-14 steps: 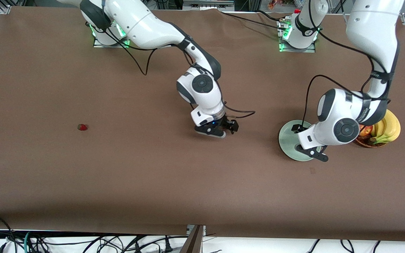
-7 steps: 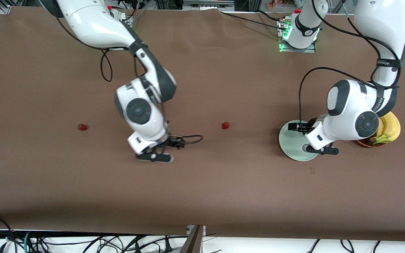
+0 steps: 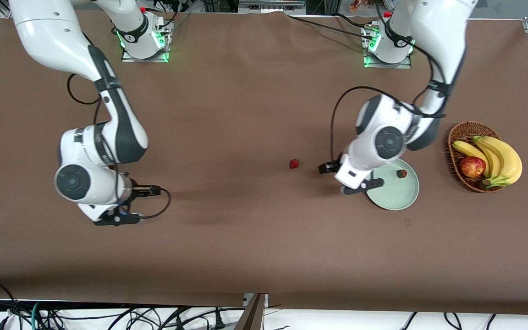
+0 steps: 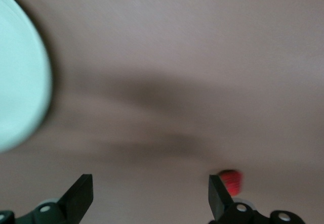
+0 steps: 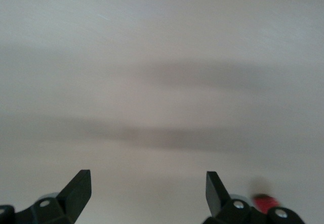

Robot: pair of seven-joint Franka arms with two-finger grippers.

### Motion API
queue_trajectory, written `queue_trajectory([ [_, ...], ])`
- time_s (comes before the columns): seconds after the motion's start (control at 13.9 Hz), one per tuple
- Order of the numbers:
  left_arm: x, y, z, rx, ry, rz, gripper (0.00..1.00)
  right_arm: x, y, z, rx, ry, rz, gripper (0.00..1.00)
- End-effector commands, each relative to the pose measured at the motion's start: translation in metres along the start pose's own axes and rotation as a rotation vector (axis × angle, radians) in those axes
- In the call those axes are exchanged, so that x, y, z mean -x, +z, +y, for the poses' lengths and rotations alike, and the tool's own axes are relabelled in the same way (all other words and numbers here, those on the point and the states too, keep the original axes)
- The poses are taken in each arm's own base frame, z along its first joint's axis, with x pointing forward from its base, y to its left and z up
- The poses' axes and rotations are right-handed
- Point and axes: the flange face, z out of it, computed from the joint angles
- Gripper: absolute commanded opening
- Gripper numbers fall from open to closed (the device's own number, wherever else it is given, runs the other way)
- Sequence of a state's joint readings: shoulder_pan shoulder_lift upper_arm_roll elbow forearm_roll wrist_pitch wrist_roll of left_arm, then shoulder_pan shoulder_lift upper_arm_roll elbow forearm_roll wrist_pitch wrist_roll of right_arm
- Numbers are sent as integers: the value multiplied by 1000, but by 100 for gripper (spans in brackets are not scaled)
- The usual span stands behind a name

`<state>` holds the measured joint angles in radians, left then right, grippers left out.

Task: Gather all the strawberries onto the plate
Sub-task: 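Release the strawberry mid-table with the right gripper while the left gripper approaches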

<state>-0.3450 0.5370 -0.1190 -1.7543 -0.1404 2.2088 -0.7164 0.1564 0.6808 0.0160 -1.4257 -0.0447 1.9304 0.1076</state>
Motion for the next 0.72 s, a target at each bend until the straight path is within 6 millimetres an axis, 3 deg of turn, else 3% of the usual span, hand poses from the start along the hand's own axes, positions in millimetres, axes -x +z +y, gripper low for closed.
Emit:
queue_trajectory([
  [0.0, 30, 23, 31, -9, -148, 8, 100, 21, 17, 35, 30, -23, -50, 100],
  [0.22, 35, 49, 43, 2, -139, 60, 100, 29, 43, 75, 41, -41, -66, 100],
  [0.43, 50, 70, 61, 35, -159, 87, 100, 40, 71, 97, 51, -24, -85, 100],
  [0.65, 47, 82, 62, 57, -159, 103, 98, 49, 88, 114, 53, -66, -110, 100],
])
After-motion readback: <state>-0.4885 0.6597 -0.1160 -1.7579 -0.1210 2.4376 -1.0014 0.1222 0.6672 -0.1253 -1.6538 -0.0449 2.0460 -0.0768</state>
